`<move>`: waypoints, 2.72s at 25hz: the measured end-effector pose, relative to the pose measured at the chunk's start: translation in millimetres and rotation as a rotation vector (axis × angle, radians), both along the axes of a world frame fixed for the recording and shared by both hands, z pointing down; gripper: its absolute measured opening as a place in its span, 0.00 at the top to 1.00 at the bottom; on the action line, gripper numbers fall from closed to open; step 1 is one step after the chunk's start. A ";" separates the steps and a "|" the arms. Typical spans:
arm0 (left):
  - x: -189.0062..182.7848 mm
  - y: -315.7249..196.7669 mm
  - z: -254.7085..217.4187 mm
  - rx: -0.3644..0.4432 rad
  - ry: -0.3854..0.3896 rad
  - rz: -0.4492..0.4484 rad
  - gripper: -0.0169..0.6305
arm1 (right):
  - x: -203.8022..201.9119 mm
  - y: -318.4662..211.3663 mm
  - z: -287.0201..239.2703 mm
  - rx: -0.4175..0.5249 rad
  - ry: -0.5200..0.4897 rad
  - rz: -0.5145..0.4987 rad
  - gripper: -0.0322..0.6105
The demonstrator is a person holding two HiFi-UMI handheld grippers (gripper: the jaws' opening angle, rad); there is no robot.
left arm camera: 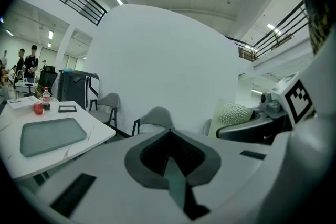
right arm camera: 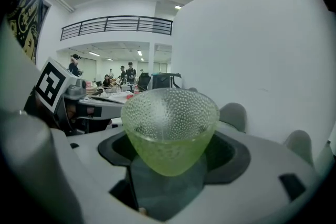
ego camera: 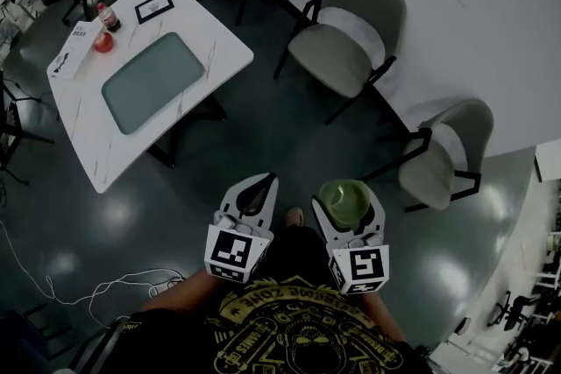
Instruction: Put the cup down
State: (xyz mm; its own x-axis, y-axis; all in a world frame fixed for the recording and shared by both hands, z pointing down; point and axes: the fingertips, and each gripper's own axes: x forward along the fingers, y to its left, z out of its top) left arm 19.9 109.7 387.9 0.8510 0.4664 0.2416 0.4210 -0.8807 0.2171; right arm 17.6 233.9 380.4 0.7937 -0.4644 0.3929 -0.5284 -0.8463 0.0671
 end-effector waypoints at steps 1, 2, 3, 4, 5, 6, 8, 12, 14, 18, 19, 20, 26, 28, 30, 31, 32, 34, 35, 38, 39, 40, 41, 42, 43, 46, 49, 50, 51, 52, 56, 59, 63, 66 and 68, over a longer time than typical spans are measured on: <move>1.7 -0.9 -0.5 0.000 -0.001 -0.016 0.96 | 3.5 -0.7 -1.7 0.000 0.003 -0.015 0.37; 3.8 -1.5 -1.3 -0.001 -0.001 -0.032 0.96 | 7.3 -1.3 -3.5 0.001 0.005 -0.029 0.37; 6.3 -1.7 -2.3 -0.002 -0.001 -0.048 0.96 | 11.2 -1.4 -4.5 0.003 0.006 -0.044 0.37; 9.0 -1.3 -3.4 -0.002 0.000 -0.063 0.96 | 14.9 -1.1 -4.2 0.006 0.006 -0.060 0.37; 11.8 -0.2 -4.3 0.001 0.001 -0.078 0.96 | 18.6 -0.3 -3.4 0.010 0.007 -0.078 0.37; 14.7 1.1 -5.0 0.005 0.001 -0.094 0.96 | 22.9 0.5 -2.8 0.013 0.008 -0.098 0.37; 20.4 4.2 -5.4 0.018 -0.001 -0.132 0.96 | 32.4 2.5 -2.5 0.018 0.012 -0.140 0.37; 27.6 12.1 -5.8 0.036 -0.012 -0.218 0.96 | 49.9 8.2 -0.8 0.025 0.008 -0.228 0.37; 28.6 14.1 -5.3 0.041 -0.023 -0.268 0.96 | 58.0 9.5 -0.3 0.035 0.003 -0.274 0.37; 26.6 14.8 -3.0 0.068 -0.040 -0.359 0.96 | 71.6 9.4 1.9 0.058 0.009 -0.357 0.37; 25.6 13.3 -4.7 0.076 -0.037 -0.382 0.96 | 74.3 8.0 1.9 0.058 0.011 -0.375 0.37; 23.8 11.3 -6.1 0.082 -0.036 -0.406 0.96 | 76.2 6.3 2.1 0.055 0.012 -0.394 0.37; 10.2 4.8 -7.5 0.107 -0.038 -0.531 0.96 | 79.1 -5.4 2.5 0.082 0.018 -0.506 0.37; 6.2 4.4 -6.9 0.113 -0.038 -0.555 0.96 | 78.6 -8.3 1.6 0.085 0.024 -0.531 0.37; 3.3 1.7 -10.8 0.114 -0.031 -0.572 0.96 | 75.7 -11.7 1.7 0.086 0.018 -0.544 0.37; 1.7 -0.6 -12.5 0.113 -0.029 -0.579 0.96 | 74.2 -13.9 1.9 0.087 0.013 -0.549 0.37; 0.2 -3.3 -13.4 0.111 -0.029 -0.586 0.96 | 72.7 -16.7 2.1 0.089 0.010 -0.555 0.37; -1.6 -9.1 -13.5 0.104 -0.029 -0.597 0.96 | 70.6 -23.3 2.9 0.091 0.009 -0.568 0.37; -1.7 -11.9 -12.8 0.100 -0.028 -0.600 0.96 | 70.6 -26.9 2.9 0.086 0.009 -0.569 0.37; 0.3 -21.6 -8.8 0.085 -0.028 -0.598 0.96 | 71.6 -37.8 4.2 0.068 0.007 -0.567 0.37; 1.8 -26.1 -7.5 0.080 -0.029 -0.596 0.96 | 72.5 -42.2 4.9 0.061 0.008 -0.567 0.37; 3.8 -31.4 -6.3 0.076 -0.028 -0.594 0.96 | 74.1 -47.3 5.3 0.055 0.009 -0.567 0.37; 6.5 -37.7 -5.4 0.071 -0.027 -0.593 0.96 | 76.0 -53.3 5.3 0.051 0.011 -0.567 0.37; 9.7 -44.8 -5.0 0.066 -0.026 -0.592 0.96 | 77.9 -60.0 5.3 0.050 0.012 -0.568 0.37; 12.9 -52.4 -4.9 0.062 -0.024 -0.591 0.96 | 79.5 -67.2 5.5 0.052 0.012 -0.568 0.37; 21.8 -74.7 -6.4 0.054 -0.016 -0.590 0.96 | 85.6 -87.8 5.4 0.038 0.006 -0.561 0.37; 28.3 -94.7 -8.1 0.048 -0.013 -0.590 0.96 | 92.3 -108.2 5.0 0.026 0.005 -0.564 0.37; 29.8 -101.6 -8.1 0.048 -0.013 -0.590 0.96 | 94.9 -115.7 4.2 0.022 0.003 -0.563 0.37; 30.9 -108.7 -7.3 0.049 -0.015 -0.592 0.96 | 97.1 -123.3 4.3 0.019 0.000 -0.563 0.37; 31.5 -115.9 -5.6 0.048 -0.019 -0.594 0.96 | 98.4 -130.2 6.5 0.019 -0.003 -0.567 0.37; 33.2 -143.6 -0.5 0.042 -0.032 -0.613 0.96 | 101.8 -155.9 13.0 0.022 -0.007 -0.589 0.37; 34.1 -161.0 2.4 0.034 -0.038 -0.625 0.96 | 104.7 -172.7 13.2 0.008 -0.007 -0.595 0.37; 34.7 -184.3 2.5 0.020 -0.027 -0.636 0.96 | 106.1 -195.8 11.7 -0.008 -0.001 -0.606 0.37; 35.2 -202.4 -1.5 0.018 -0.005 -0.641 0.96 | 106.8 -212.5 7.5 -0.014 0.009 -0.610 0.37; 34.5 -213.8 -3.0 0.013 0.000 -0.643 0.96 | 107.1 -224.3 5.3 -0.015 0.015 -0.614 0.37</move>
